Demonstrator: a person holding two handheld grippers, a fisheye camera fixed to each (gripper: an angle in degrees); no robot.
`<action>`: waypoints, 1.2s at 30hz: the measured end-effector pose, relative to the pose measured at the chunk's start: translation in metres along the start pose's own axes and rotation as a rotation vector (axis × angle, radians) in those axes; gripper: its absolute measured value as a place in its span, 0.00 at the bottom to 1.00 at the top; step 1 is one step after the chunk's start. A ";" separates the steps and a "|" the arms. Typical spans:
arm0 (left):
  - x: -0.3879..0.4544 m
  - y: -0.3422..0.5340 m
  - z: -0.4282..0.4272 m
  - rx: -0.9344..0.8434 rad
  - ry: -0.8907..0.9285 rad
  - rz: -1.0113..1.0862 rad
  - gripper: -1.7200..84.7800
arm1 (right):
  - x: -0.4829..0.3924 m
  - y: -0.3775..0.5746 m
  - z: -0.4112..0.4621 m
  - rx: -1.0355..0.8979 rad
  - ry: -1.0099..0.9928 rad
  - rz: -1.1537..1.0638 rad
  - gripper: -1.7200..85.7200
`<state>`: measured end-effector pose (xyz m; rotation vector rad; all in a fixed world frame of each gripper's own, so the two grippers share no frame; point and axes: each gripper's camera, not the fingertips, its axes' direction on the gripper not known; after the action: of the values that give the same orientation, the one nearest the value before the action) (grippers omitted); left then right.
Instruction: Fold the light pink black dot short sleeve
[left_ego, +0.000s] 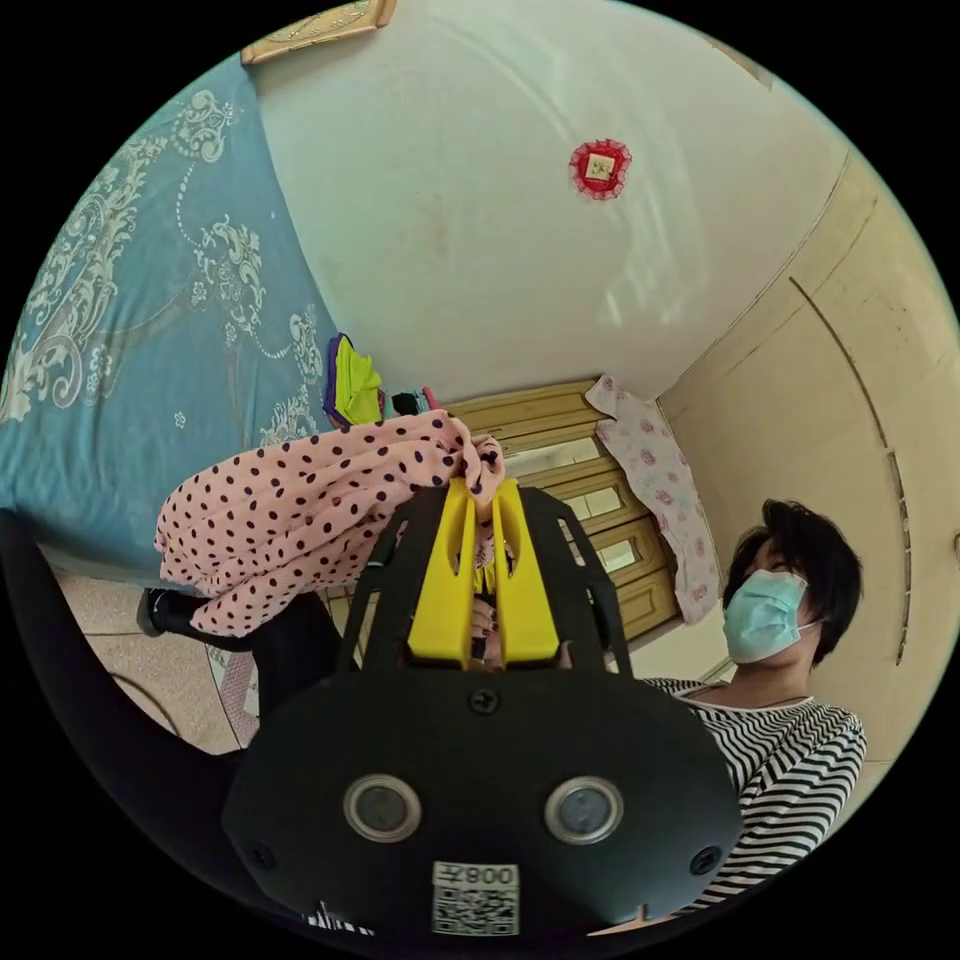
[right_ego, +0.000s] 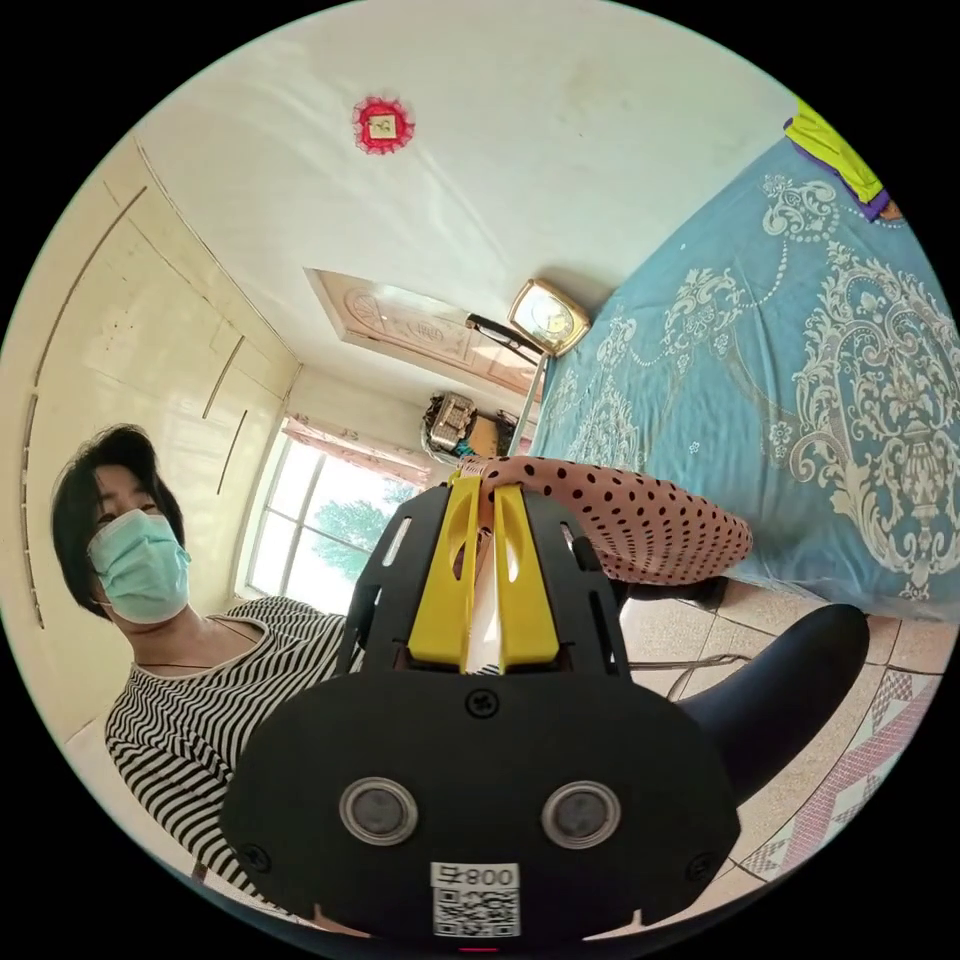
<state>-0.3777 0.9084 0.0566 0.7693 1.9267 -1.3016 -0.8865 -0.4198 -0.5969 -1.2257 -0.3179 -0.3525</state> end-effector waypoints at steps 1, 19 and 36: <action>0.005 -0.002 0.023 -0.028 0.012 -0.004 0.06 | -0.008 0.009 -0.024 0.027 0.010 -0.010 0.04; 0.107 -0.191 0.518 -0.267 0.063 0.197 0.06 | -0.041 -0.148 -0.407 0.235 0.252 -0.137 0.04; 0.014 -0.076 0.933 -0.748 -0.123 -0.023 0.06 | 0.094 -0.107 -0.726 0.271 0.674 0.292 0.04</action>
<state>-0.2519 0.0079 -0.1655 0.2754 2.0977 -0.5304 -0.8125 -1.1500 -0.6893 -0.8119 0.3815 -0.4302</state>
